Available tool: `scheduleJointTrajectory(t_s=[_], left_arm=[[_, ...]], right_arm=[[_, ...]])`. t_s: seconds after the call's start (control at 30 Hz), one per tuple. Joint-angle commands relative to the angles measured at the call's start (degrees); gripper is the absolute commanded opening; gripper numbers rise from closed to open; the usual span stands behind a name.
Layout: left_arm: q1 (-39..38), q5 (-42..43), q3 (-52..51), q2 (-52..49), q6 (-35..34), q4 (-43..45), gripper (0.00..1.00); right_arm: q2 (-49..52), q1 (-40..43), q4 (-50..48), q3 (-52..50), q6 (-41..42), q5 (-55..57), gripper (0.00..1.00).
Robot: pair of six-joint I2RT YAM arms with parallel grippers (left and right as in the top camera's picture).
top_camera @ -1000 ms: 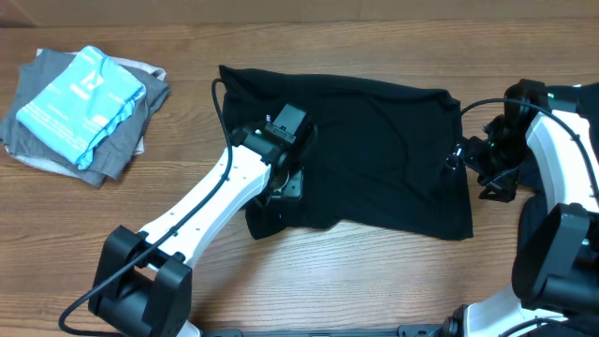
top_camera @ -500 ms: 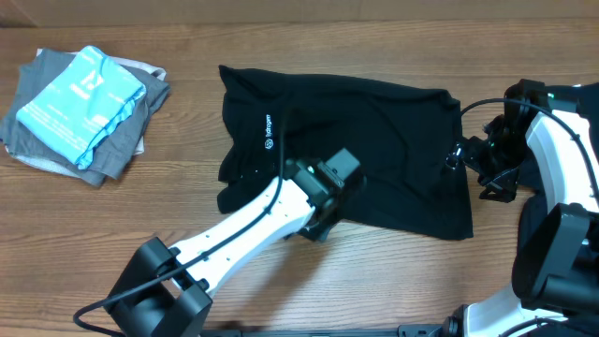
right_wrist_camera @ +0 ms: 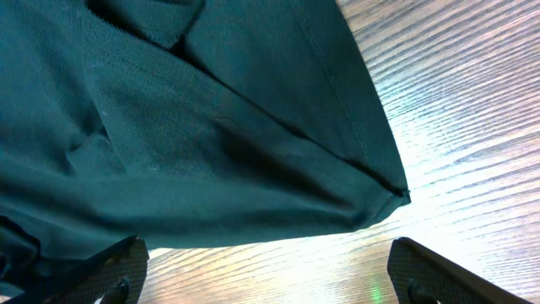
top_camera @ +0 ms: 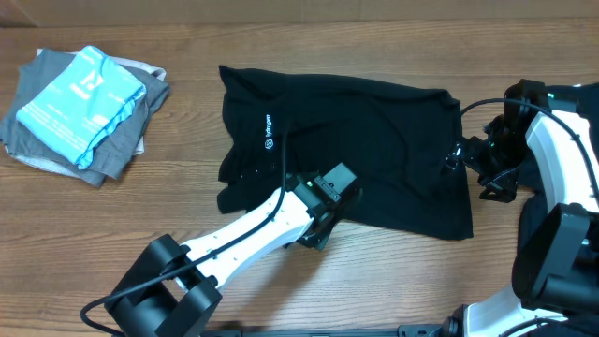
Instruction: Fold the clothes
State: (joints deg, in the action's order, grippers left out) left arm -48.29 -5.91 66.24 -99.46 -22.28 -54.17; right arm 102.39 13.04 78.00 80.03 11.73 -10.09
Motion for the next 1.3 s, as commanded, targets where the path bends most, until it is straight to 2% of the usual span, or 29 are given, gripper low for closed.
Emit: scheduleJointTrajectory(t_s=[0.0, 0.13, 0.47, 0.7, 0.97, 1.03, 1.2, 1.27], left_arm=[[0.0, 0.6, -2.4, -0.3, -0.5, 2.1, 0.23], [0.0, -0.4, -3.5, -0.3, -0.5, 4.4, 0.23], [0.0, -3.3, -5.4, -0.4, -0.5, 14.1, 0.35], [0.1, -7.2, -5.5, -0.6, -0.5, 17.9, 0.42], [0.7, -7.1, -5.5, -0.6, -0.8, 19.5, 0.44], [0.7, -6.6, -5.5, -0.6, -2.4, 18.9, 0.45], [0.7, -3.2, -5.5, -0.6, -8.9, 17.0, 0.56], [0.7, -1.4, -5.4, -0.6, -11.4, 16.2, 0.57]], right_arm=[[-1.0, 0.1, -0.1, -0.3, -0.2, -0.1, 0.96], [-1.0, 0.1, -0.2, -0.3, -0.2, -0.1, 0.96], [-1.0, 0.1, -0.1, -0.3, -0.2, -0.1, 0.97], [-1.0, 0.1, -0.3, -0.3, -0.2, -0.2, 1.0], [-1.0, 0.1, -0.3, -0.3, -0.2, -0.1, 1.0], [-1.0, 0.1, -0.3, -0.3, -0.2, -0.1, 1.0], [-1.0, 0.0, -0.3, -0.3, -0.2, -0.3, 1.0], [-1.0, 0.1, -0.3, -0.3, -0.2, -0.3, 1.0]])
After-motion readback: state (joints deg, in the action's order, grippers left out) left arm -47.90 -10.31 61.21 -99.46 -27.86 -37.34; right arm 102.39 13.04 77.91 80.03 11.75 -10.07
